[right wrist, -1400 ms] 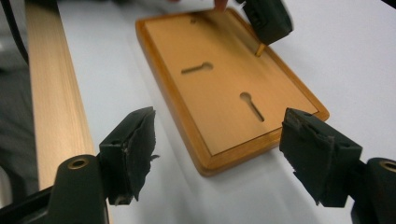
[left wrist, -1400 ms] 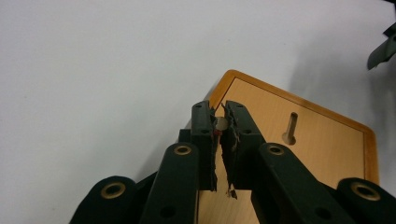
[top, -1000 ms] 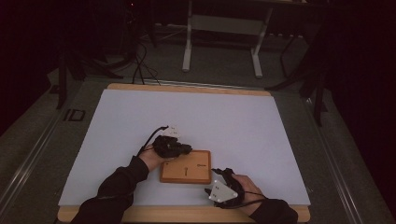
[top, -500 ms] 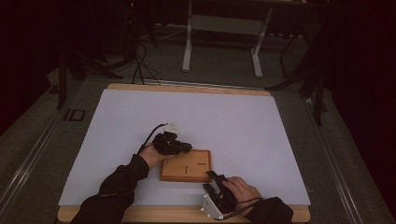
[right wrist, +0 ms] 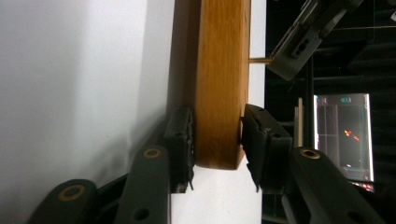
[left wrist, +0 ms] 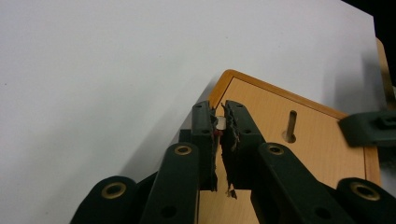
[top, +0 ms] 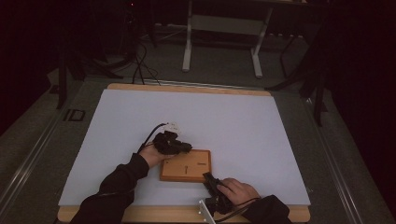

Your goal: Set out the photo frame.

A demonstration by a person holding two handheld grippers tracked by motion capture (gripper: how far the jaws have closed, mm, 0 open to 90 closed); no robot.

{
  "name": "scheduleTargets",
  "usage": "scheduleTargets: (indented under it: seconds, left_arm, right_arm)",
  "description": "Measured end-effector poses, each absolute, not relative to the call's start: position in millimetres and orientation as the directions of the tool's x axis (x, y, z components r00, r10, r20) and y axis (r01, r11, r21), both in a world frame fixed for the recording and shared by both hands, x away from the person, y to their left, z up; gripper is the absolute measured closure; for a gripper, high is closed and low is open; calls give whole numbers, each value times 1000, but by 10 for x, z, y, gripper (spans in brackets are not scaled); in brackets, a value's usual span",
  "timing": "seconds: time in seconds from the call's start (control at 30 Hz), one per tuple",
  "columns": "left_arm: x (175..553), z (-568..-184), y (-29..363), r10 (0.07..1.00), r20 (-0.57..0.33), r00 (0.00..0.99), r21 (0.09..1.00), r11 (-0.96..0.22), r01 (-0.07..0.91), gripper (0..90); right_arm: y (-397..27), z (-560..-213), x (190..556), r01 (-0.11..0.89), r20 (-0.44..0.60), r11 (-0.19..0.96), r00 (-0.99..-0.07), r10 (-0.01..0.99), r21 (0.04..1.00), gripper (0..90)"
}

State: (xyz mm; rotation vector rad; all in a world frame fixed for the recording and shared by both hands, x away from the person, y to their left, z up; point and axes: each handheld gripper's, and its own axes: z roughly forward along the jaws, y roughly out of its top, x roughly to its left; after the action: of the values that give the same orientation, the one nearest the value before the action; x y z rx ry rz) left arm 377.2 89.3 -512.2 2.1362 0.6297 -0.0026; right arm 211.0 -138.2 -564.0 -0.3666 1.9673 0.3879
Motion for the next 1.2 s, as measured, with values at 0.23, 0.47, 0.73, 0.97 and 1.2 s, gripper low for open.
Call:
scheduleTargets:
  seconds: [0.23, 0.47, 0.73, 0.97, 1.2]
  left_arm:
    - [3775, -5123, 888, 439, -218, 871, 764, -479, 433, 839]
    - [3764, -5062, 902, 456, -173, 873, 788, -468, 401, 767]
    - [3669, -4837, 1060, 501, -126, 856, 832, -417, 367, 535]
    - [3498, -4708, 1248, 491, -153, 858, 866, -352, 355, 165]
    - [3261, -4643, 1326, 503, -60, 862, 892, -361, 272, 27]
  right_arm:
    - [-1404, -5650, 2118, -429, -921, 899, -377, -95, 83, 662]
    - [-1421, -5563, 2157, -427, -909, 897, -409, -83, 110, 670]
    - [-1425, -5404, 2205, -419, -887, 894, -458, -57, 159, 685]
    - [-1421, -5239, 2262, -402, -851, 891, -523, -34, 211, 690]
    - [-1448, -5031, 2377, -388, -802, 883, -597, -23, 264, 699]
